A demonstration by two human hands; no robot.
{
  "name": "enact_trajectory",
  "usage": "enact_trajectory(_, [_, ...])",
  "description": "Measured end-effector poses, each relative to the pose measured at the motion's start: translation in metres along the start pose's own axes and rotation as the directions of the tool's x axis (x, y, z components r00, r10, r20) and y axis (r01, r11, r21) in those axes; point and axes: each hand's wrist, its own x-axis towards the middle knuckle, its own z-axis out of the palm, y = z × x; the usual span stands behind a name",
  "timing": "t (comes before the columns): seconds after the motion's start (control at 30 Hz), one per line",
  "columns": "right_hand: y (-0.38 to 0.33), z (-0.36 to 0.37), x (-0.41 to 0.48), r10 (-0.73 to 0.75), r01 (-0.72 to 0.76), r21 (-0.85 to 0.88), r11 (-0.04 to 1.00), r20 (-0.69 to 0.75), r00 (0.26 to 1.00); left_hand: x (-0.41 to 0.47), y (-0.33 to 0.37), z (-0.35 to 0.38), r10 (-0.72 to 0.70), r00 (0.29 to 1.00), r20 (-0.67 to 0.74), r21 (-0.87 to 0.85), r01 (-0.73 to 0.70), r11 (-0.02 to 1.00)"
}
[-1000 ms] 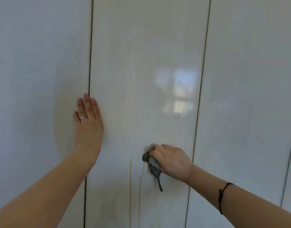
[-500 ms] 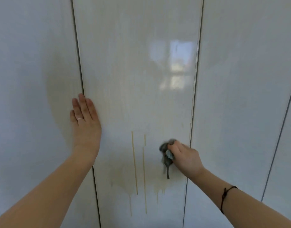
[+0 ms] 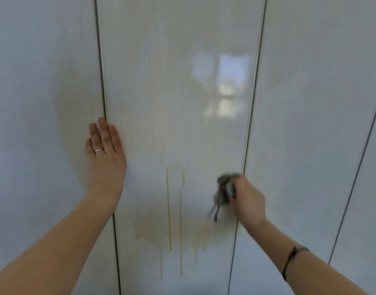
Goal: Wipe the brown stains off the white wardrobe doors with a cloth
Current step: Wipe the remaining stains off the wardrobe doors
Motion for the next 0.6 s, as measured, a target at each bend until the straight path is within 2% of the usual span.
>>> enact_trajectory(0.07, [0.012, 0.006, -0.036, -0.154, 0.163, -0.064, 0.985, 0.121, 0.981, 0.000, 0.001, -0.001, -0.002, 1.000, 0.015, -0.003, 0.002, 1.000])
enact_trajectory(0.13, [0.013, 0.003, -0.025, -0.242, 0.260, -0.138, 0.956, 0.132, 0.961, 0.001, 0.000, -0.001, -0.002, 1.000, 0.005, 0.006, 0.002, 1.000])
enact_trajectory(0.2, [-0.006, -0.008, 0.024, -0.108, 0.112, -0.145, 0.983, 0.035, 0.994, -0.001, 0.001, -0.001, -0.014, 1.000, 0.000, 0.037, 0.014, 0.999])
enact_trajectory(0.27, [-0.043, -0.022, 0.089, 0.099, -0.097, 0.025, 0.995, -0.105, 0.990, -0.001, 0.000, -0.004, -0.019, 1.000, 0.013, 0.084, 0.017, 0.996])
enact_trajectory(0.33, [-0.087, -0.031, 0.148, 0.160, -0.119, 0.165, 0.979, -0.257, 0.953, -0.004, 0.001, -0.003, -0.021, 0.999, 0.043, 0.111, 0.017, 0.994])
enact_trajectory(0.43, [-0.157, -0.019, 0.186, 0.121, -0.043, 0.264, 0.964, -0.290, 0.949, -0.023, -0.001, 0.004, -0.037, 0.995, 0.092, 0.091, 0.028, 0.995])
enact_trajectory(0.47, [-0.178, -0.007, 0.180, 0.056, 0.011, 0.250, 0.968, -0.261, 0.964, -0.033, -0.002, 0.008, -0.026, 0.995, 0.100, 0.076, 0.018, 0.997])
enact_trajectory(0.53, [-0.212, 0.019, 0.143, -0.193, 0.219, 0.164, 0.962, -0.160, 0.968, -0.053, -0.006, 0.015, -0.021, 0.993, 0.115, 0.048, 0.015, 0.999])
enact_trajectory(0.6, [-0.225, 0.037, 0.101, -0.432, 0.433, 0.059, 0.899, -0.039, 0.901, -0.068, -0.008, 0.017, -0.009, 0.986, 0.166, 0.058, 0.000, 0.998])
